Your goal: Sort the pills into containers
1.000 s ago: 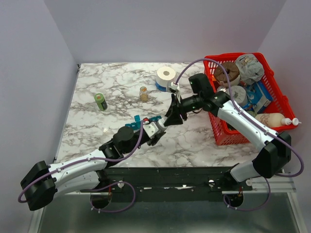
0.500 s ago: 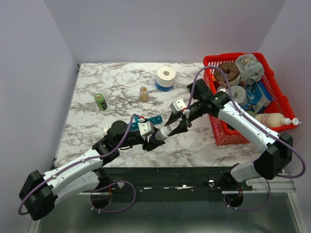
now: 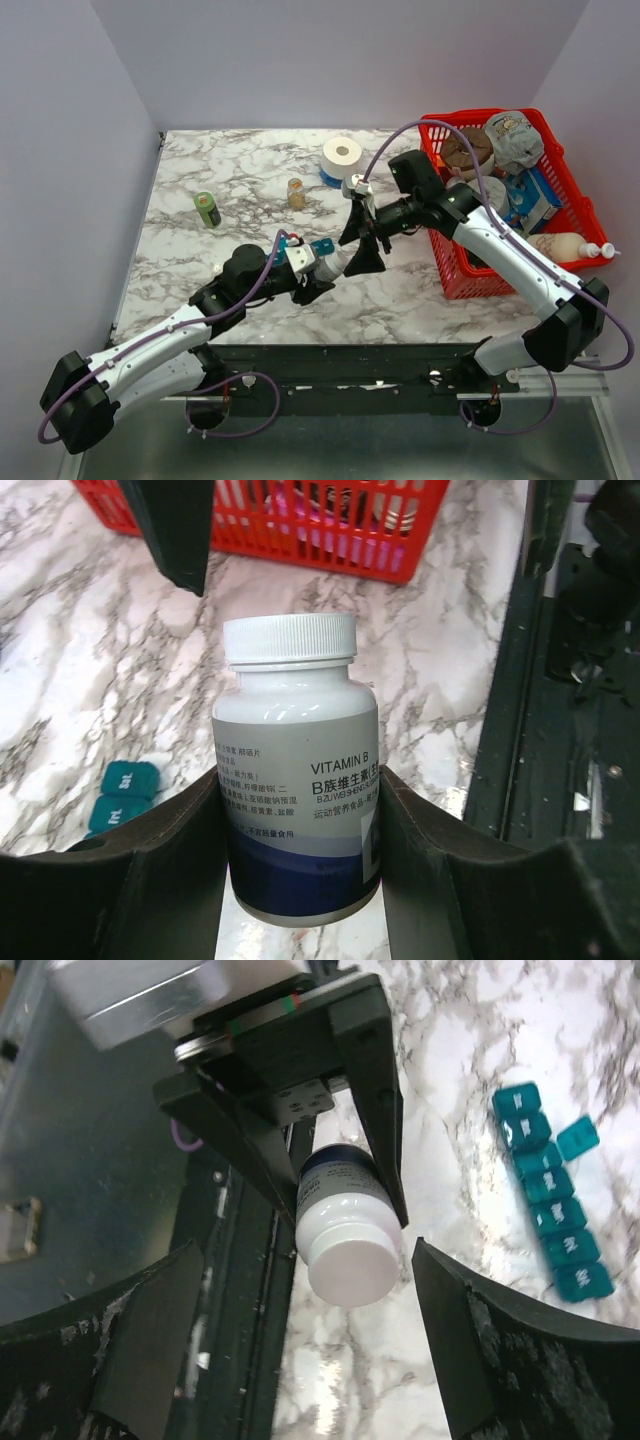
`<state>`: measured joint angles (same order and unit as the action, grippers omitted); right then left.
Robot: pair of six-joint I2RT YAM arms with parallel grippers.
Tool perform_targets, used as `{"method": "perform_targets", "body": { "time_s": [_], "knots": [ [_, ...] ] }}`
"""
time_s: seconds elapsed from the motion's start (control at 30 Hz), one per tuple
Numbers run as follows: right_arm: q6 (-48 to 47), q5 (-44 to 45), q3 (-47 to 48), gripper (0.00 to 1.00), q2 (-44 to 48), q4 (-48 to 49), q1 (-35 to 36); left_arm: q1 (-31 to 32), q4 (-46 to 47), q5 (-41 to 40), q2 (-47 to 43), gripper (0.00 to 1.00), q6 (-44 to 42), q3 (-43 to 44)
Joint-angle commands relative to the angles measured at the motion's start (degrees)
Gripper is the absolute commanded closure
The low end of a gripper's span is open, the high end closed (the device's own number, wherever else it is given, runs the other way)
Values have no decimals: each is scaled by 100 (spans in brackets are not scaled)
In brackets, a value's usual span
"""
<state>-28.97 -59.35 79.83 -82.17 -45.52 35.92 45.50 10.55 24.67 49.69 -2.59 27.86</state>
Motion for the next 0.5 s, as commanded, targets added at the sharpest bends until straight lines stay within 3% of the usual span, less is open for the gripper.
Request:
{"method": "perform_targets", "body": {
  "time_s": [0.0, 0.33, 0.43, 0.47],
  "knots": [
    [1974, 951, -117, 6, -158, 553, -6, 47, 246, -717, -82, 100, -101, 124],
    [2598, 768, -187, 12, -519, 816, 3, 74, 352, -840, 5, 100, 22, 97],
    [2607, 417, -152, 28, -580, 817, 3, 74, 378, -840, 5, 100, 39, 80],
    [2590, 294, -143, 37, -581, 816, 3, 74, 387, -841, 5, 100, 48, 80]
  ]
}}
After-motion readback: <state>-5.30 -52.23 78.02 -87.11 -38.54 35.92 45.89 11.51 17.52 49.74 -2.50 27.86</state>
